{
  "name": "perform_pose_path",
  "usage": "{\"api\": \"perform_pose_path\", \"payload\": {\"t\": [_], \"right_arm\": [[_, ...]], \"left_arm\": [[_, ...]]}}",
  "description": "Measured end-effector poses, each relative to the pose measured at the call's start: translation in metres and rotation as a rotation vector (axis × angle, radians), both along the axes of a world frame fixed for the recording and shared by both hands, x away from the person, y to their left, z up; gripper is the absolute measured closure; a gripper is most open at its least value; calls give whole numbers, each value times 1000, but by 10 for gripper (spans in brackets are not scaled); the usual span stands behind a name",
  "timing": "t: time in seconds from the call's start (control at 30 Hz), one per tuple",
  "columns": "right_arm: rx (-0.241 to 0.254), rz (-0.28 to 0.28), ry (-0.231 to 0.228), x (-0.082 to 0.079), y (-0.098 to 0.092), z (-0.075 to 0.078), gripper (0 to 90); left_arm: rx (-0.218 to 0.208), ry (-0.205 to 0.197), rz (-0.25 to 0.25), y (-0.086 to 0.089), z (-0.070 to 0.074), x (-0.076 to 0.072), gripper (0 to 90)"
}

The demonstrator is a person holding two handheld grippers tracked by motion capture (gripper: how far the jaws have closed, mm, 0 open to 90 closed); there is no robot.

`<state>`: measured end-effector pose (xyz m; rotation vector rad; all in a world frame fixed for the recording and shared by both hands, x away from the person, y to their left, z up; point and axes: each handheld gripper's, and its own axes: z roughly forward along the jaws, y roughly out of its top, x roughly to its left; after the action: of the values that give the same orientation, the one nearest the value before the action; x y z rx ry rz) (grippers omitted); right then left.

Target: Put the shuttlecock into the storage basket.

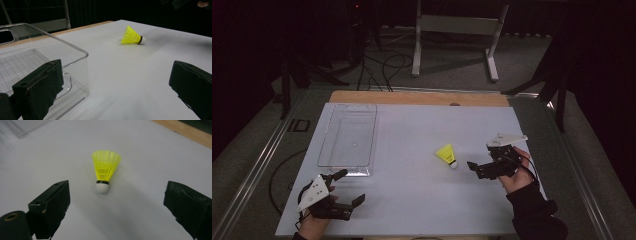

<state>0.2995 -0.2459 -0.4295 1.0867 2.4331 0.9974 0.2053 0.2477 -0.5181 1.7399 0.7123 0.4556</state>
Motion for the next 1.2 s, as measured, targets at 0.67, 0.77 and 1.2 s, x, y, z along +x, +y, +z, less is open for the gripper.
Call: {"api": "perform_pose_path", "payload": {"t": [0.67, 0.77, 1.2], "right_arm": [[-74, 49, 176, 23, 20, -16, 72], [-94, 50, 201, 26, 21, -20, 73], [-162, 6, 319, 44, 24, -33, 74]], "left_arm": [[-1, 2, -6, 0, 0, 0, 2], [-1, 3, -6, 0, 0, 0, 2], [0, 4, -8, 0, 0, 0, 2]]}}
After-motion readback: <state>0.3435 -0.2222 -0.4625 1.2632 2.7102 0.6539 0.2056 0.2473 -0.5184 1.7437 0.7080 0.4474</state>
